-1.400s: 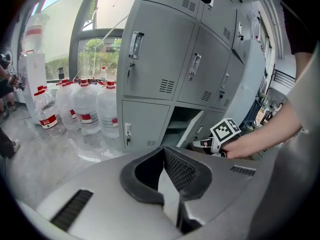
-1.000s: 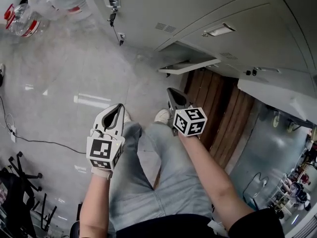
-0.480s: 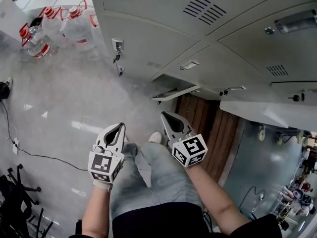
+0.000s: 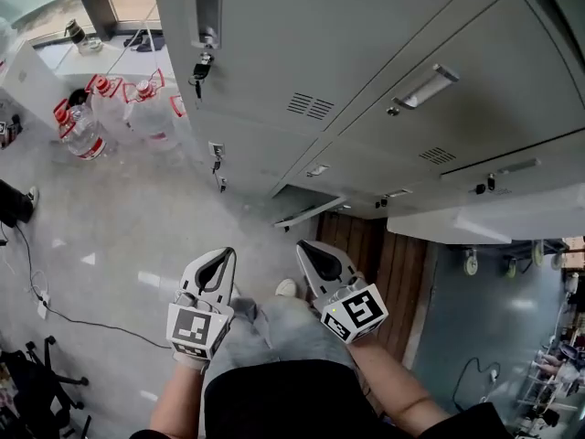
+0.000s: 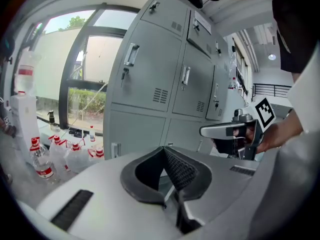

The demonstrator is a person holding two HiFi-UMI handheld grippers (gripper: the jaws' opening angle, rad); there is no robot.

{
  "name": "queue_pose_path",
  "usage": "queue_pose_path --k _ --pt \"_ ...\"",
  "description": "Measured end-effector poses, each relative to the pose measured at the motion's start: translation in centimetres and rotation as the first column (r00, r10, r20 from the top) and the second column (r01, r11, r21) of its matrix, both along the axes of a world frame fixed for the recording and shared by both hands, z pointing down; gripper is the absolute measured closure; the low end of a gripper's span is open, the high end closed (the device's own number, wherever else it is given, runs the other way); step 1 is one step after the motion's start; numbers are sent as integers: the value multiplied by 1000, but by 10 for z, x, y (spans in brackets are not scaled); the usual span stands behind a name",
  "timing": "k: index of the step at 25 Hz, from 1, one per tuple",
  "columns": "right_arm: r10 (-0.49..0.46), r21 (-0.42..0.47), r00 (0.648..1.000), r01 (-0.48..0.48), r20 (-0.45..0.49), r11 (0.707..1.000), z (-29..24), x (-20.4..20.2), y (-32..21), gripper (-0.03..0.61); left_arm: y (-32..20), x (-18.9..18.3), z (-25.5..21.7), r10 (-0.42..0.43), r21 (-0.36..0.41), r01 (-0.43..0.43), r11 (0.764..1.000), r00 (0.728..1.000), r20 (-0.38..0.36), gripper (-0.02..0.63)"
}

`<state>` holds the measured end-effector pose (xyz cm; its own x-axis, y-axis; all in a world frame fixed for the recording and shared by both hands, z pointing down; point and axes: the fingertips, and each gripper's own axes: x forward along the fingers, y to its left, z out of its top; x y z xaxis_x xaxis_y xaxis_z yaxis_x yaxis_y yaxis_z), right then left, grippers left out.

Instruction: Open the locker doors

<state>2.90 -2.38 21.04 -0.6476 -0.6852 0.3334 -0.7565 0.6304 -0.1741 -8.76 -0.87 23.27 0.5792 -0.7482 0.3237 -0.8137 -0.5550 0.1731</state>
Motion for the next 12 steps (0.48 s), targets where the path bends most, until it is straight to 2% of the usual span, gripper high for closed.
queue_pose_path --k 3,7,12 --pt "-3 36 1000 2 22 999 -38 -1 2 552 -8 5 -38 10 55 -11 998 1000 11 597" --pt "-20 86 1000 19 16 996 -83 -1 10 552 -7 18 -76 28 90 -29 996 1000 14 597" --pt "4 127 999 -10 49 992 -118 13 15 552 -4 40 -112 60 150 -65 987 997 39 597"
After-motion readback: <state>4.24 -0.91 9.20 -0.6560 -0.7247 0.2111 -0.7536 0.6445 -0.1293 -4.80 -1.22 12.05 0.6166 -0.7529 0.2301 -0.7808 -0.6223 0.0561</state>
